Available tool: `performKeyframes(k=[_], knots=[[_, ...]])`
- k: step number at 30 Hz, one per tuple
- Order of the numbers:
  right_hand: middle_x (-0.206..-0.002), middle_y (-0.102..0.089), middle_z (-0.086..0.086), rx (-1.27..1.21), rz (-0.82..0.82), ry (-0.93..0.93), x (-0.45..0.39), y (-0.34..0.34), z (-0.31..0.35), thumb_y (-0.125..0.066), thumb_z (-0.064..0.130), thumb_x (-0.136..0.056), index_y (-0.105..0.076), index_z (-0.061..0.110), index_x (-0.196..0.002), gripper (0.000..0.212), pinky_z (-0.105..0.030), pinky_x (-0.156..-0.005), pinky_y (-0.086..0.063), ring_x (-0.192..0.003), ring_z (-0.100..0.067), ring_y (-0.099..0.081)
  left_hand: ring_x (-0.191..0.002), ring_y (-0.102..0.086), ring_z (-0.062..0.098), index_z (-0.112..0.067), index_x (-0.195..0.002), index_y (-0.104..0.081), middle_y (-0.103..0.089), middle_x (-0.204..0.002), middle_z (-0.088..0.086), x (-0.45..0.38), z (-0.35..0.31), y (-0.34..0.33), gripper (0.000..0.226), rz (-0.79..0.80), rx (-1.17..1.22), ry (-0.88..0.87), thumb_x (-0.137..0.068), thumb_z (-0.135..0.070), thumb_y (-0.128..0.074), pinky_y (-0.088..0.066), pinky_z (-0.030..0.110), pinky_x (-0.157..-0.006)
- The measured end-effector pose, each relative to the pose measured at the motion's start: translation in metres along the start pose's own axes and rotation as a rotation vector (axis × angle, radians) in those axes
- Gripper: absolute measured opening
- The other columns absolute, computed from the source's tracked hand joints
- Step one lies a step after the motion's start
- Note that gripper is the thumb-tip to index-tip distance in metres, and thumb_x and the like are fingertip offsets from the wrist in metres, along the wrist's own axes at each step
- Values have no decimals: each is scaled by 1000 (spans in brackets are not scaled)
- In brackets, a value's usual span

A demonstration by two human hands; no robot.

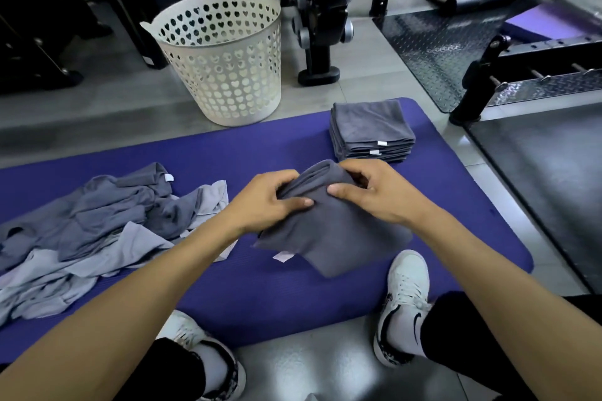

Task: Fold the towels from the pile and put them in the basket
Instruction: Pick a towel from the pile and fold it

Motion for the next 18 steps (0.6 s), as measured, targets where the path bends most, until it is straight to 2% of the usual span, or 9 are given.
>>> performKeyframes(k=[3,5,8,10,12,15,17,18], knots=[[-100,-71,7,-29,87,-143,0,9,-27,-72,54,-78,-68,24,-104,40,-35,-84,-53,-96,-14,-67,-66,-50,5,-18,-80,-61,-58,-69,-11,-14,-14,5,12,-84,187,-47,-88,-20,-69,-41,24,-64],[-106,-72,11,12,202,-266,6,10,-55,-77,50,-74,-67,25,-109,44,-33,-91,-53,-102,-9,-67,-71,-54,9,-9,-88,-64,-63,-77,-1,-24,-11,5,6,-102,293,4,-92,-13,-67,-44,25,-69],[-101,-72,8,183,275,-379,11,21,-90,-79,30,-79,-67,24,-99,23,-31,-87,-52,-96,-13,-67,-80,-62,19,-8,-96,-66,-69,-88,10,-39,4,4,10,-75,409,136,-92,-17,-68,-48,36,-79],[-91,-70,8,244,242,-399,5,35,-96,-78,25,-81,-64,28,-87,15,-28,-76,-49,-88,-15,-66,-92,-69,19,-16,-102,-68,-73,-98,4,-51,9,3,10,-23,332,176,-92,-20,-68,-50,36,-86],[-85,-69,6,252,196,-390,-8,51,-95,-79,27,-80,-65,26,-82,14,-26,-69,-48,-82,-17,-65,-102,-68,12,-24,-112,-64,-72,-106,-5,-66,8,2,20,24,275,191,-93,-18,-66,-52,30,-90],[-84,-72,0,192,153,-426,-25,79,-101,-82,34,-78,-71,16,-88,24,-32,-74,-51,-79,-18,-67,-109,-64,3,-32,-130,-52,-67,-120,-14,-82,6,-15,50,122,403,240,-86,-24,-74,-51,27,-95],[-83,-73,2,192,157,-462,-34,98,-110,-83,39,-75,-72,14,-89,31,-33,-78,-52,-79,-16,-68,-109,-64,0,-35,-130,-51,-68,-120,-17,-92,8,-31,59,143,490,278,-79,-39,-80,-51,26,-93],[-86,-73,1,200,159,-475,-38,106,-115,-83,42,-75,-73,14,-90,33,-34,-81,-53,-82,-17,-69,-106,-66,0,-35,-127,-54,-69,-117,-17,-98,10,-37,55,102,500,292,-79,-43,-80,-51,24,-90]])
Point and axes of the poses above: each hand's wrist, its own x-axis away from the middle knuckle, its own y-axis out of the back of the hand, z = x × y, the point moved 9 cm from there along -x, towards the middle knuckle
